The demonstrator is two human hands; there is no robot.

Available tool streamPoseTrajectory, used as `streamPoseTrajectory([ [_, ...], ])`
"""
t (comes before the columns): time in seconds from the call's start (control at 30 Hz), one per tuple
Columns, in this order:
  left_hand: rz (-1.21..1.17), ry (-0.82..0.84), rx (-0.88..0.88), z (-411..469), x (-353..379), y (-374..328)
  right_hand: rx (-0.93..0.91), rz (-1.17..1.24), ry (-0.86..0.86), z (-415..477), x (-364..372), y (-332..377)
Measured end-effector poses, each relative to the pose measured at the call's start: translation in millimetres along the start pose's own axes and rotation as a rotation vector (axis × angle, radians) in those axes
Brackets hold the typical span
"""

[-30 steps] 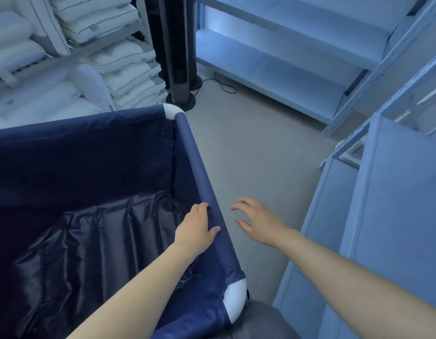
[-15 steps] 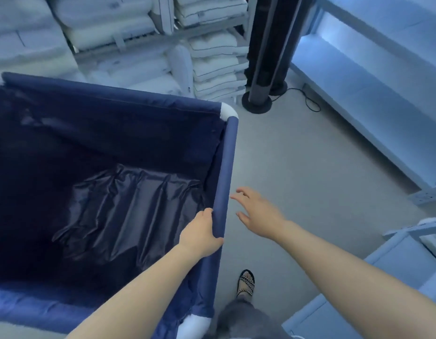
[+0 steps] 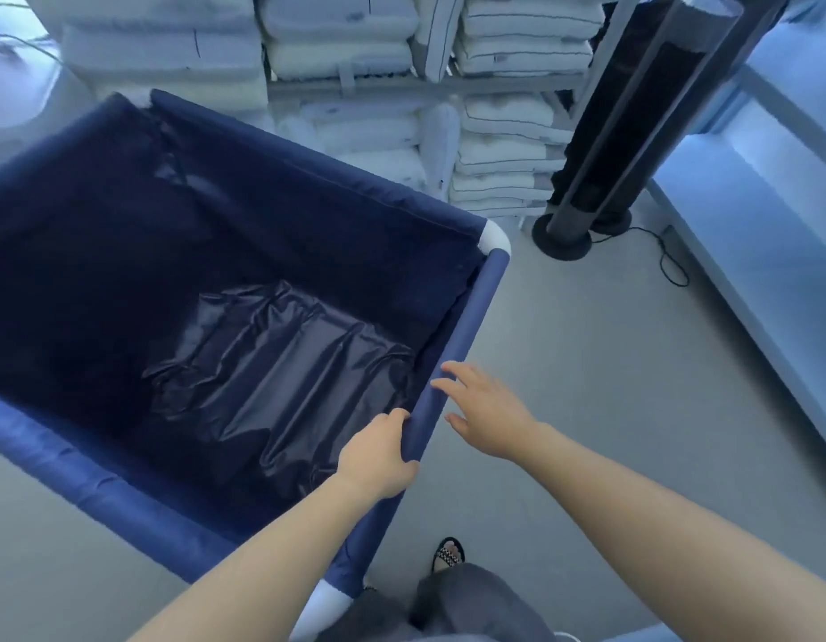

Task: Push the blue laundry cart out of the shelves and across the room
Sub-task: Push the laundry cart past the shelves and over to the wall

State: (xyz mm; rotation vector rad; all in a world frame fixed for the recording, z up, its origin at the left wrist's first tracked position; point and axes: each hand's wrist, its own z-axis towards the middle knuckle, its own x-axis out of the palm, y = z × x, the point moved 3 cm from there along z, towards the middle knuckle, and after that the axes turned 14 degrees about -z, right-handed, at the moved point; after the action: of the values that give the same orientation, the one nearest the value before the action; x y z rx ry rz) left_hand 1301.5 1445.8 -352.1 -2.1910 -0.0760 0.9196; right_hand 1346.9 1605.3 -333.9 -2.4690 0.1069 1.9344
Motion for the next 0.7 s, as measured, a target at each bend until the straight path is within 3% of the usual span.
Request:
streamPoseTrajectory([
  [0.17,0.025,-0.150,-0.044,-3,15,-3,-0.080,-0.025,-0.012,22,3,-18],
  [0.37,-0.021,-0.309,-0.205,11,33,-12,-0.332,-0.109,0.018,51,3,-42],
  [0.53,0.086,-0.593,-0.314,12,57,-22,-0.575,-0.163,-0.018,69,5,-71],
  [0.7,0.140,-0.679,-0.475,6,71,-40,-0.634,-0.200,-0.018,59,10,-77],
])
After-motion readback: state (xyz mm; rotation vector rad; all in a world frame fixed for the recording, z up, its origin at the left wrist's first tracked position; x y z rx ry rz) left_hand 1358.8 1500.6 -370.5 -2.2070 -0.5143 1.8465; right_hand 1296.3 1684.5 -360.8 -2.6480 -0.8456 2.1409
